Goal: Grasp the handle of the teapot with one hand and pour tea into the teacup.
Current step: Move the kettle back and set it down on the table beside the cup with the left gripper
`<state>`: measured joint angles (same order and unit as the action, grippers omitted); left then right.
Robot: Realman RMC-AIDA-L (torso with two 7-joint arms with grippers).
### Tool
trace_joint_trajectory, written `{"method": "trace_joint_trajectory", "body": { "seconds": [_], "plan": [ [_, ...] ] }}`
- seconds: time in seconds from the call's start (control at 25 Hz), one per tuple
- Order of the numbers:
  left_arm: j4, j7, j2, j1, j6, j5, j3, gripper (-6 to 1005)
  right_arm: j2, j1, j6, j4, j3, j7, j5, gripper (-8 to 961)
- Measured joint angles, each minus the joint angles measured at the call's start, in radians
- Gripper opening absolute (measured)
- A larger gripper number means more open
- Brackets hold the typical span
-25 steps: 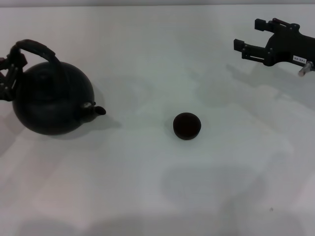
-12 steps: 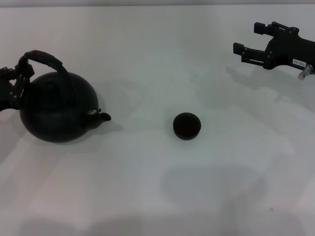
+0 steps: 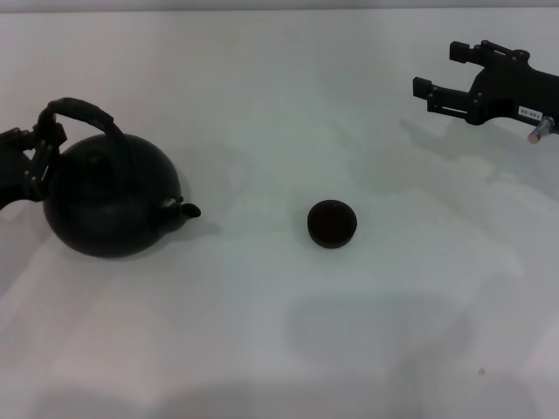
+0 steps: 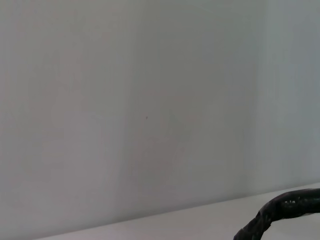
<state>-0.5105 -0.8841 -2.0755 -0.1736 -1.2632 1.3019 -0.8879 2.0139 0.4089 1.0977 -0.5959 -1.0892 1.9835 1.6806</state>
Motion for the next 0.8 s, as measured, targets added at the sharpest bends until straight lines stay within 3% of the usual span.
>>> {"method": "trace_joint_trajectory", "body": {
  "seconds": [0.32,0.76,0.8],
  "plan": [
    [0.011,-0.005,0.0,-0.009,0.014,0.012,-0.002,93,0.0,-0.001,0.01,0.002,0.0,0.0,0.001,843],
    [0.004,-0.007,0.0,-0.007,0.015,0.013,-0.002,156,0.0,-0.002,0.011,0.003,0.0,0.0,0.002,843],
    [0.004,-0.007,0.0,-0.007,0.015,0.013,-0.002,196,0.0,-0.002,0.011,0.003,0.0,0.0,0.002,843]
  ]
}}
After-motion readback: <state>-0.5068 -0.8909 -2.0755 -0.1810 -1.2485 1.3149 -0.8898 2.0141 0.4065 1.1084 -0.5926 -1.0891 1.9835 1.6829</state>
